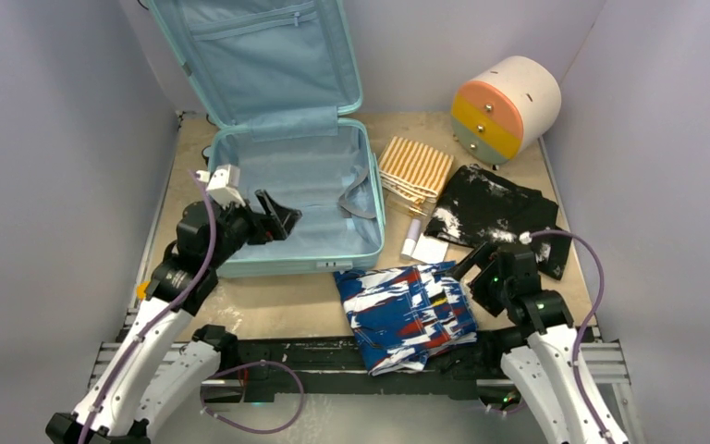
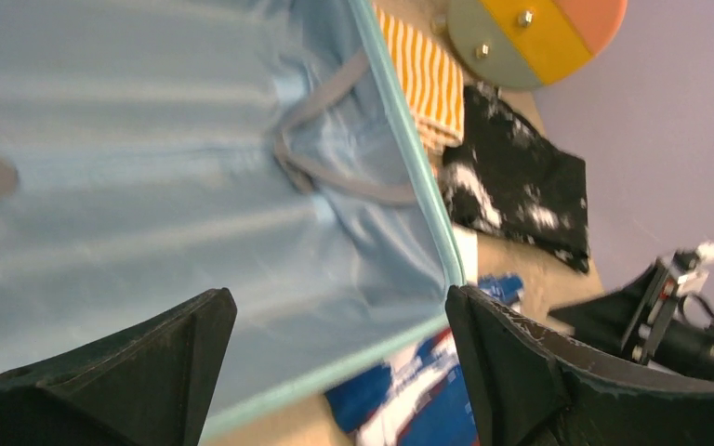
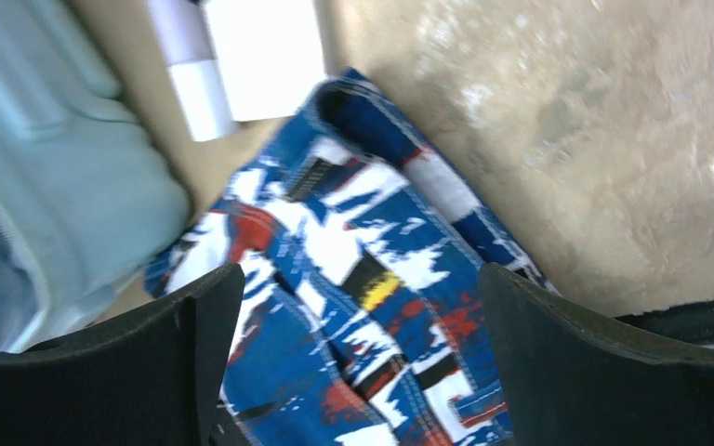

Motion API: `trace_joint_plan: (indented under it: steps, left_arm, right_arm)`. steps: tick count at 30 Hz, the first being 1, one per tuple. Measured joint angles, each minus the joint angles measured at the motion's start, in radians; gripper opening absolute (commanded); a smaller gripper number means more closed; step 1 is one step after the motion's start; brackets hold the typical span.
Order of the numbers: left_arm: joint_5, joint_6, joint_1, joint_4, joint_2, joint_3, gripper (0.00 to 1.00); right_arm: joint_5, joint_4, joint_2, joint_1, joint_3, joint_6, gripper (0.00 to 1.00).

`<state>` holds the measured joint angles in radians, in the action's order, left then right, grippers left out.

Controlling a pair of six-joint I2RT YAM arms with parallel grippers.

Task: Pack the luggage
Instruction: Pick up the clothes from the corner of the board.

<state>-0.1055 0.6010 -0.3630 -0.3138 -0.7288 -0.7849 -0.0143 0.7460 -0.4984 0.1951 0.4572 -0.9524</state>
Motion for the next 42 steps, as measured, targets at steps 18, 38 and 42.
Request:
trace_joint_plan:
  steps: [18, 38, 42]
  left_arm:
    - [-0.193, 0.204, -0.045, -0.462, 0.143, 0.092, 1.00]
    - [0.243, 0.557, -0.899, -0.303, -0.190, 0.102, 0.99]
    - [0.314, 0.673, -0.901, -0.102, -0.191, 0.268, 0.96]
  right_arm:
    - [-0.187, -0.187, -0.174, 0.000, 0.183, 0.208, 0.99]
    - [-0.354, -0.357, -0.229, 0.000, 0.099, 0.265, 0.98]
    - [-0.378, -0.394, -0.227, 0.000, 0.077, 0.265, 0.98]
